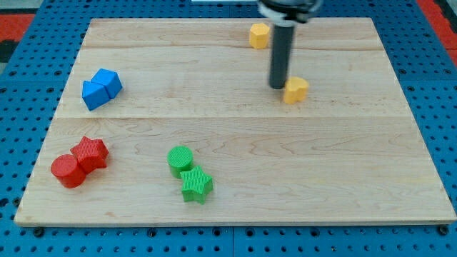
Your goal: Move the yellow hexagon closer to the yellow heart
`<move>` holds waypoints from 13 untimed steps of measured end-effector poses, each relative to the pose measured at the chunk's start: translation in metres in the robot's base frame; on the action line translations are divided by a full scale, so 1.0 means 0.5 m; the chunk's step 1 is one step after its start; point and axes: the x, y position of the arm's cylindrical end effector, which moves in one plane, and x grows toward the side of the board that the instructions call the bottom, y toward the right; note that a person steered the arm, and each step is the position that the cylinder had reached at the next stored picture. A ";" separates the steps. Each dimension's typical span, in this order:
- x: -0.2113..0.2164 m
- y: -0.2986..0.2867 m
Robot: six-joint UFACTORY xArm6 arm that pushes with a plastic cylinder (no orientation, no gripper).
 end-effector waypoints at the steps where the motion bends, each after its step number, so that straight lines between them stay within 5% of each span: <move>1: 0.018 -0.028; 4: 0.067 0.035; 5: 0.017 -0.044; 7: -0.248 -0.258; 10: -0.302 -0.045; 12: -0.131 0.094; 13: -0.116 0.102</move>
